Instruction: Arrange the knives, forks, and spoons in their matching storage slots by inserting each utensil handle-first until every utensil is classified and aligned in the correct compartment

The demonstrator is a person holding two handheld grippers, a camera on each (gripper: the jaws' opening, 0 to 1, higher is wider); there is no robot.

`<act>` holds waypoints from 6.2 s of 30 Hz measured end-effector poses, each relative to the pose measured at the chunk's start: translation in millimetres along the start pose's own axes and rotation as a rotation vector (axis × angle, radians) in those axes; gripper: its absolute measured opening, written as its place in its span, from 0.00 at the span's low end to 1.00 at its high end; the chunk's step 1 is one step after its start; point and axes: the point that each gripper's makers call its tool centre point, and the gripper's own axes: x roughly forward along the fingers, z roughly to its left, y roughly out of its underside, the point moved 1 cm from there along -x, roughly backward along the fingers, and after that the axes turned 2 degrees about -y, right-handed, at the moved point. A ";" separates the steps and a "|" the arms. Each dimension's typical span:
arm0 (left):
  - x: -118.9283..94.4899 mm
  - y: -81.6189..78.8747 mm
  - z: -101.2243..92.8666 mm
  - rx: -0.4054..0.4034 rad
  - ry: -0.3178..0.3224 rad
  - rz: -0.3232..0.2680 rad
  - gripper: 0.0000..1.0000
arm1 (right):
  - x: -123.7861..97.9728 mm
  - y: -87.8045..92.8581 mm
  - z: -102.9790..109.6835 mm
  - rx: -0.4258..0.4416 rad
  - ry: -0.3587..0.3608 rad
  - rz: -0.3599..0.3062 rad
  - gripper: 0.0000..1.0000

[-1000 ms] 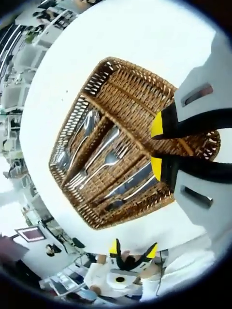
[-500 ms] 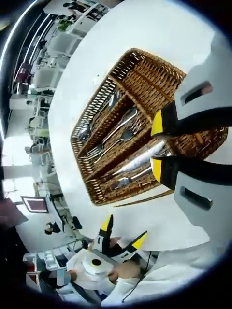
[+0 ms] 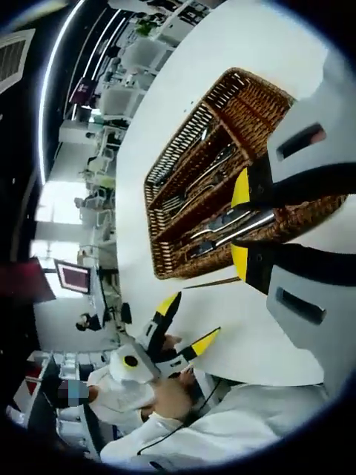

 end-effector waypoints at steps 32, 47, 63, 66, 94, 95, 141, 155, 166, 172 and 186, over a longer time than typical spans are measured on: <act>-11.7 8.8 -3.4 -0.090 -0.001 -0.063 0.47 | 40.4 50.0 57.1 -0.118 -0.184 0.207 0.15; -11.0 10.3 -5.8 -0.102 0.006 -0.071 0.47 | 49.0 62.2 51.0 -0.123 -0.196 0.368 0.13; -10.9 13.6 -6.3 -0.109 0.003 -0.072 0.46 | 53.6 65.1 56.0 -0.114 -0.243 0.452 0.07; -11.0 14.2 -6.7 -0.110 0.004 -0.072 0.45 | 53.4 65.3 57.5 -0.108 -0.244 0.454 0.06; 9.1 -5.0 -28.9 -0.346 0.175 -0.112 0.35 | 34.5 33.8 88.2 0.217 -0.364 0.109 0.05; 10.9 -6.9 -30.7 -0.369 0.187 -0.115 0.35 | 32.9 30.9 90.3 0.213 -0.371 0.090 0.05; 10.2 -43.5 -56.9 -0.586 0.351 -0.227 0.04 | 21.2 19.9 115.6 0.235 -0.406 -0.084 0.08; 10.8 -48.0 -61.3 -0.519 0.343 -0.211 0.04 | 19.1 15.2 117.6 0.219 -0.406 -0.102 0.06; 8.3 -57.6 -65.3 -0.478 0.347 -0.264 0.04 | 14.9 8.8 121.2 0.240 -0.391 -0.144 0.05; 6.8 -60.3 -67.7 -0.396 0.324 -0.291 0.05 | 14.0 7.7 122.9 0.285 -0.385 -0.172 0.05; 5.2 -55.1 -71.8 -0.312 0.303 -0.326 0.17 | 13.6 15.3 129.1 0.395 -0.393 -0.233 0.05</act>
